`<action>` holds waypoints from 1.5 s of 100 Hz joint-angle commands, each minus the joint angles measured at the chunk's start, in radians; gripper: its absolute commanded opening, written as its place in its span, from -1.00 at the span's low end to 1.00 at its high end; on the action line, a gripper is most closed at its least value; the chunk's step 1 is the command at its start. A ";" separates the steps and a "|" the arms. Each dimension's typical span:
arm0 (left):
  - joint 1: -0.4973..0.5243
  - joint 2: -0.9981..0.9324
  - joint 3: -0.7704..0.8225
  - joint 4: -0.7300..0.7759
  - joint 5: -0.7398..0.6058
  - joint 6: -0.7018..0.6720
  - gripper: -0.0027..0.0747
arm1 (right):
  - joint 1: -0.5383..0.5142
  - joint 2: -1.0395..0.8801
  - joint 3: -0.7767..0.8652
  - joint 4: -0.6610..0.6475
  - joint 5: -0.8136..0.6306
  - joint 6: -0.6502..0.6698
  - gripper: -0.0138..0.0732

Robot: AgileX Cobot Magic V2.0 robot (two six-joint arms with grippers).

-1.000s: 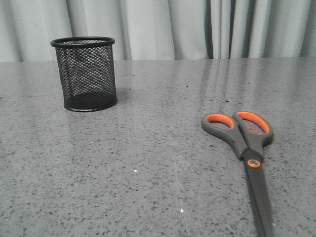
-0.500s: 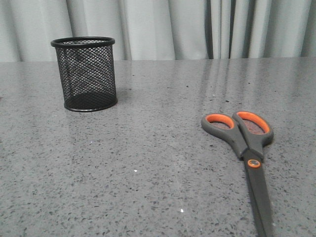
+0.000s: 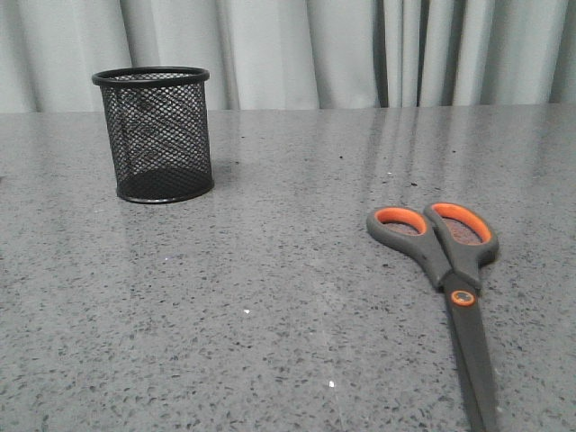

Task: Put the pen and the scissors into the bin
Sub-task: 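Move the left gripper down over the pink highlighter, then close the left gripper on the pink highlighter and lift it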

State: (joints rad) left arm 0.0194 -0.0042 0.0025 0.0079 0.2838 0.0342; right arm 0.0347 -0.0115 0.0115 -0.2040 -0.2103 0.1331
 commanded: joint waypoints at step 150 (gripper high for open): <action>-0.024 1.326 -1.038 -0.371 0.542 0.024 -0.30 | 0.346 0.467 -0.470 0.216 0.478 0.289 -0.07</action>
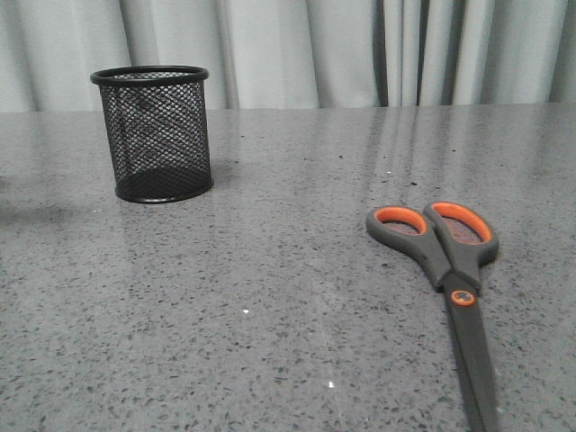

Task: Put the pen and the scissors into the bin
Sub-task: 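Close the left gripper on the pink highlighter and lift it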

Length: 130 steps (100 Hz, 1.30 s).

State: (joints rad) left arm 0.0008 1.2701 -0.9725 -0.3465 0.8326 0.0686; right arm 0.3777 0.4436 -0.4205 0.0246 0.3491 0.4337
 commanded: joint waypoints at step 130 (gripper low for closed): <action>-0.149 -0.034 -0.109 -1.358 -0.433 1.289 -0.98 | 0.003 0.012 -0.038 -0.012 -0.133 -0.011 -0.07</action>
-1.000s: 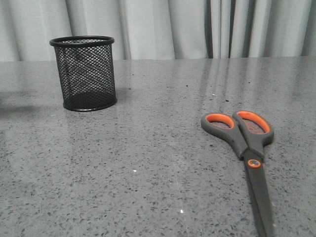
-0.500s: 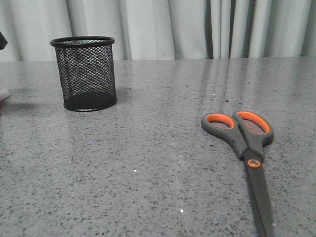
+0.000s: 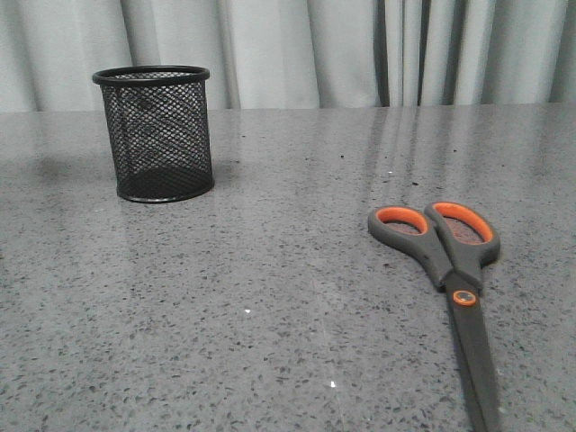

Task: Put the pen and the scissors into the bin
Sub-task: 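Close the left gripper on the pink highlighter and lift it, then lower the highlighter into the mesh cup and open the left gripper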

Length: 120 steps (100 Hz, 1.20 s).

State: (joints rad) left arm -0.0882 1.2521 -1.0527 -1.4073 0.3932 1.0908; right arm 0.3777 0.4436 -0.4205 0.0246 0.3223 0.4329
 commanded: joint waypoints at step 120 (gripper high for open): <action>-0.200 0.236 -0.027 -0.441 0.110 0.632 0.12 | 0.003 0.012 -0.044 -0.025 -0.060 -0.011 -0.07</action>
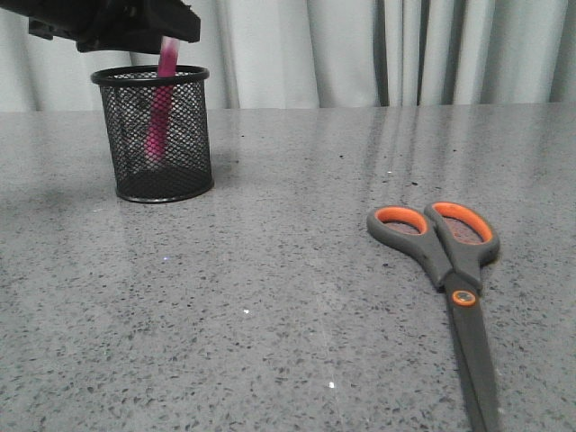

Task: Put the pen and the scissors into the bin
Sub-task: 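Lower the highlighter into the mesh cup and open the left gripper, then lower the right gripper onto the scissors handles and grasp them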

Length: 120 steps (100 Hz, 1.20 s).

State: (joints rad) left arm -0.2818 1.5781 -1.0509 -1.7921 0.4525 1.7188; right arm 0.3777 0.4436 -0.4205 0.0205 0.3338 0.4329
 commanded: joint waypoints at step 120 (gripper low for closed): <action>-0.028 -0.927 0.156 0.173 -0.089 -0.109 -0.36 | 0.250 0.892 -0.621 0.077 0.645 -0.096 0.28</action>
State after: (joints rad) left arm -0.2884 0.6511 -0.8744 -1.5911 0.3767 1.6227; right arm 0.6166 1.3587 -1.0668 0.0565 1.0493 0.3237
